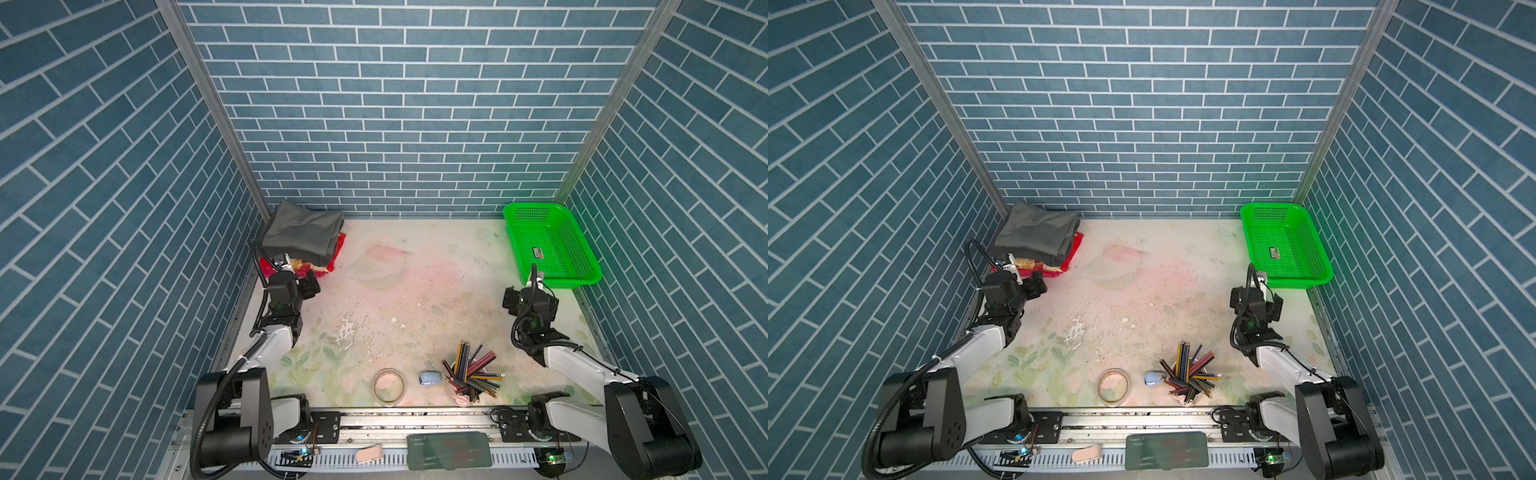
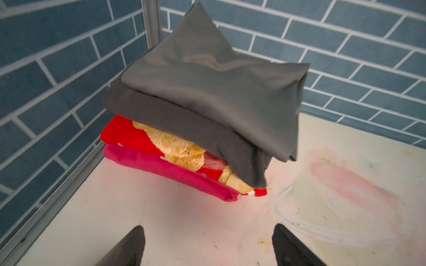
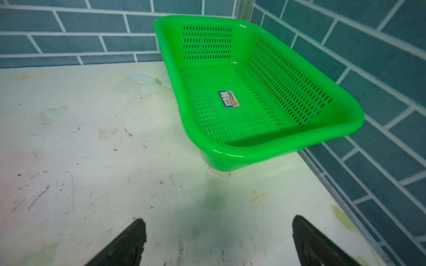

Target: Fold and stack the t-shirts

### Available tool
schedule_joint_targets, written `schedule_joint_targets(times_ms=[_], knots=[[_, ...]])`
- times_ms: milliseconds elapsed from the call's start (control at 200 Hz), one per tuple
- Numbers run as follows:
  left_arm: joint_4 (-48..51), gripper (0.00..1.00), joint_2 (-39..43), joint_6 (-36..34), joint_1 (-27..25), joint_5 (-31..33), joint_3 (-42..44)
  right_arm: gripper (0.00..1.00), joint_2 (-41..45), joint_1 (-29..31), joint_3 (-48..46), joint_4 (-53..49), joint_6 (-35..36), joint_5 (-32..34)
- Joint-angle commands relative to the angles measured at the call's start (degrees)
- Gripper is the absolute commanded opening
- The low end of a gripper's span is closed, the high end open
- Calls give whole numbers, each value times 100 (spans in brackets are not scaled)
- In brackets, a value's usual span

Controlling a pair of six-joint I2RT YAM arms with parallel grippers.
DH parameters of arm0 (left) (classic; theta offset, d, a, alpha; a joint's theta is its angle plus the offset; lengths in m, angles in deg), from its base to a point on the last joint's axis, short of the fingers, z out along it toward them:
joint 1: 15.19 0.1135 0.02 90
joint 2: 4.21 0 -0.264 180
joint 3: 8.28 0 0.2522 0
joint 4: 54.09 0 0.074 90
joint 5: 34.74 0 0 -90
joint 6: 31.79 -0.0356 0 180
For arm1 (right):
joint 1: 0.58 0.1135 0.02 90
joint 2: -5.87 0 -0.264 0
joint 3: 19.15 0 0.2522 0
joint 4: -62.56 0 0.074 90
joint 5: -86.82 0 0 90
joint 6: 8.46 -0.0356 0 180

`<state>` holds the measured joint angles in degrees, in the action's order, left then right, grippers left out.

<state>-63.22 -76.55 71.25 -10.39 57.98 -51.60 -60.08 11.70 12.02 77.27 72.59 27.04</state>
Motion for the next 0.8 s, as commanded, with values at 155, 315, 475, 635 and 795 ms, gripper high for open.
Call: schedule_joint_targets(times_ms=[155,315,475,635,795], knots=[[-1342,88,-1093,253,-4,352,136,99,-550,-309,-685,2813,336,161],[-1636,88,-1250,33,-105,430,265,99,-964,-338,-703,3600,624,-64],[-1929,88,-898,-431,-255,867,508,99,-948,-364,-664,3490,579,-114],[-2333,88,-1075,-396,12,260,513,99,-1078,-468,-781,3925,692,-305],[-2223,88,-1485,-567,-115,99,231,99,-1738,-551,-1024,5204,885,-472]])
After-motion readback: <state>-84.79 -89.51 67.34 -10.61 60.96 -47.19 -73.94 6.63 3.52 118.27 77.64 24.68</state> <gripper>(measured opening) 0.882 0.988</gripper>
